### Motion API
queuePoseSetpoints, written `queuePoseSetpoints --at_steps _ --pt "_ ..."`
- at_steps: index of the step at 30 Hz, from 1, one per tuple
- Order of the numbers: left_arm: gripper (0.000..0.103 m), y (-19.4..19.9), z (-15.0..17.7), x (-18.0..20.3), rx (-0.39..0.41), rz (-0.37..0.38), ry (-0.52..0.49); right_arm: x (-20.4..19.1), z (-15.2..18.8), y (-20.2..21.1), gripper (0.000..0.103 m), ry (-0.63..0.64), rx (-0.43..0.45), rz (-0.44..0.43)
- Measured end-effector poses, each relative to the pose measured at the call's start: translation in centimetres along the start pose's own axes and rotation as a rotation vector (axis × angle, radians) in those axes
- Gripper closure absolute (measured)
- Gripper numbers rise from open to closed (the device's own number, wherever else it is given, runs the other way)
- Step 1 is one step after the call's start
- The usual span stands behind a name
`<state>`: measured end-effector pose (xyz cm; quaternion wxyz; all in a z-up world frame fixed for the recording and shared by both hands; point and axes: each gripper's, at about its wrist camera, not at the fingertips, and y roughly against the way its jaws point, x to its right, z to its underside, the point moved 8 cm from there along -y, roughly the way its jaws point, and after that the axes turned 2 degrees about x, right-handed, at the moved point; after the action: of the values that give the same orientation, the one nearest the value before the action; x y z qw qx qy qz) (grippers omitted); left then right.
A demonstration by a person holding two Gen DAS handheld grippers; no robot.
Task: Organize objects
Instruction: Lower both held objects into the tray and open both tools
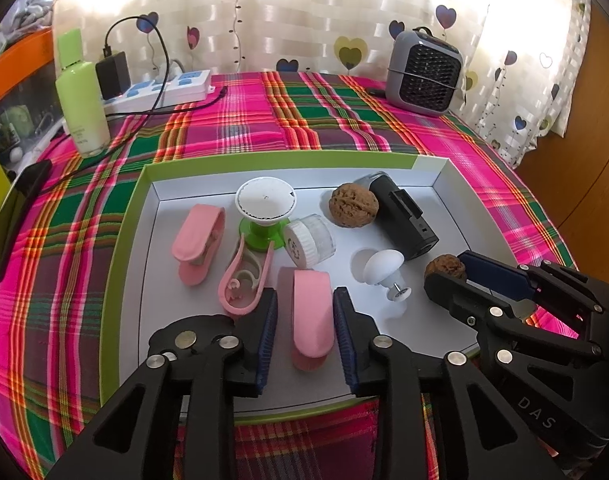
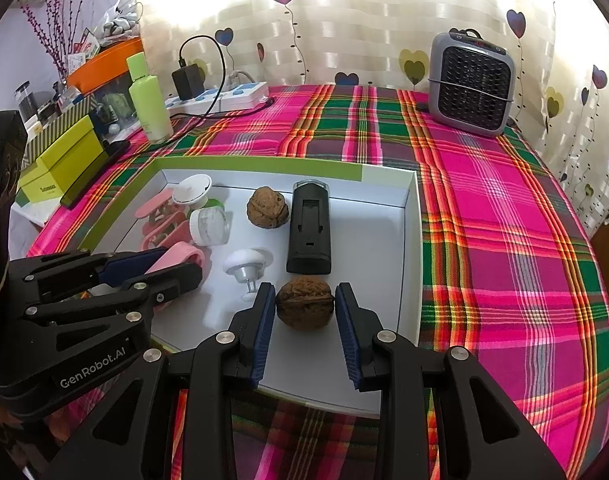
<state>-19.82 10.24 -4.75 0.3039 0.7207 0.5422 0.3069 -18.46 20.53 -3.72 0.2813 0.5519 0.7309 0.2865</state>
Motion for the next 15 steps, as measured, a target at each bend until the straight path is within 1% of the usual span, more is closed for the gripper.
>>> queuePoseSetpoints --at_steps 2,4,6,15 --pt "0.071 0.1 0.0 0.0 -0.001 -0.001 0.005 0.0 0.0 0.1 0.071 -0.001 0.002 0.007" --pt "0.069 0.2 0.0 -0.1 0.001 0.002 0.011 0.0 0.0 0.1 0.064 0.000 0.005 0.008" --pt "0.067 0.5 0.1 -0.2 0.006 -0.003 0.009 -0.1 0.0 0.3 0.062 -0.001 0.011 0.002" --pt "0.060 2.1 0.1 0.0 0.033 -0.003 0.005 -0.4 -0.1 1.7 0.062 -0.014 0.046 0.005"
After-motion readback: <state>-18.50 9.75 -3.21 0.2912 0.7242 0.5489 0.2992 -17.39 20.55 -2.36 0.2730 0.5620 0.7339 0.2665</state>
